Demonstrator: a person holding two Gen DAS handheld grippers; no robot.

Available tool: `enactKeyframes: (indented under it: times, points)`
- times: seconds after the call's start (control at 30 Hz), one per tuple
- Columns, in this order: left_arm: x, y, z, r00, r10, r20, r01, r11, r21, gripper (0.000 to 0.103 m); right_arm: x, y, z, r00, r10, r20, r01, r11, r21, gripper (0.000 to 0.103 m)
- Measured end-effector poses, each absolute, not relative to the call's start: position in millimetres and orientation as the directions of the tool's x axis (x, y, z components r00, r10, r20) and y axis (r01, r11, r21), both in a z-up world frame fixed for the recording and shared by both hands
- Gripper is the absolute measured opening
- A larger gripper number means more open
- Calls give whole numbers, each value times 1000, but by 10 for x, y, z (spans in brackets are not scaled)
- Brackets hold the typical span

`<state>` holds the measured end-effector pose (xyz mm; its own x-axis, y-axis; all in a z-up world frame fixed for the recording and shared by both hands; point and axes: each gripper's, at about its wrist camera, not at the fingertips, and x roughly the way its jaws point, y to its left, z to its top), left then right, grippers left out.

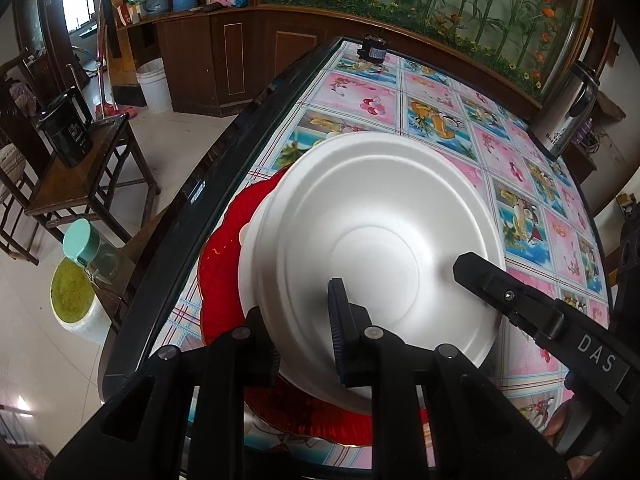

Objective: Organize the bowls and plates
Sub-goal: 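Lower the white bowl onto the white plate atop the stack, then open the right tool to release the white bowl on the stack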

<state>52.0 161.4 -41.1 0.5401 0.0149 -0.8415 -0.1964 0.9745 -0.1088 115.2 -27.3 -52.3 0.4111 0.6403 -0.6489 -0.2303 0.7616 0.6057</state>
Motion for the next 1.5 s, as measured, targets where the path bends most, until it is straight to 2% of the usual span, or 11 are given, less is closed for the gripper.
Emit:
enactKeyframes:
  times: [0.5, 0.77, 0.9, 1.03, 1.07, 1.13, 1.2, 1.43, 1.47, 1.5]
  points:
    - [616, 1517, -440, 539, 93, -837, -184, 983, -8, 24, 1266, -268, -524, 423, 632, -649, -223, 767, 602, 12]
    - [700, 1520, -472, 518, 93, -850, -186, 983, -6, 26, 1316, -251, -522, 439, 615, -656, -232, 782, 578, 12]
    - [686, 1510, -401, 515, 136, -846, -193, 980, 40, 27, 1301, -226, -508, 445, 605, -660, -250, 792, 557, 13]
    - [654, 1536, -327, 515, 136, -847, -199, 979, 36, 27, 1273, -249, -457, 459, 605, -651, -267, 793, 548, 25]
    - [646, 1539, -308, 516, 138, -845, -199, 979, 38, 28, 1265, -262, -438, 467, 599, -650, -266, 797, 543, 34]
    - [626, 1544, -283, 522, 138, -842, -199, 979, 37, 34, 1249, -326, -377, 491, 593, -638, -265, 799, 540, 40]
    - [622, 1539, -281, 520, 125, -845, -194, 981, 26, 37, 1236, -393, -332, 504, 598, -624, -265, 794, 547, 41]
    - [527, 1497, -217, 523, 148, -839, -182, 981, 60, 38, 1179, -710, -265, 548, 587, -597, -240, 793, 559, 44]
    - [512, 1484, -207, 520, 171, -837, -186, 979, 84, 41, 1180, -763, -279, 550, 584, -597, -230, 793, 564, 44]
    - [500, 1479, -198, 517, 199, -833, -195, 974, 112, 53, 1181, -794, -288, 551, 582, -598, -224, 793, 566, 44]
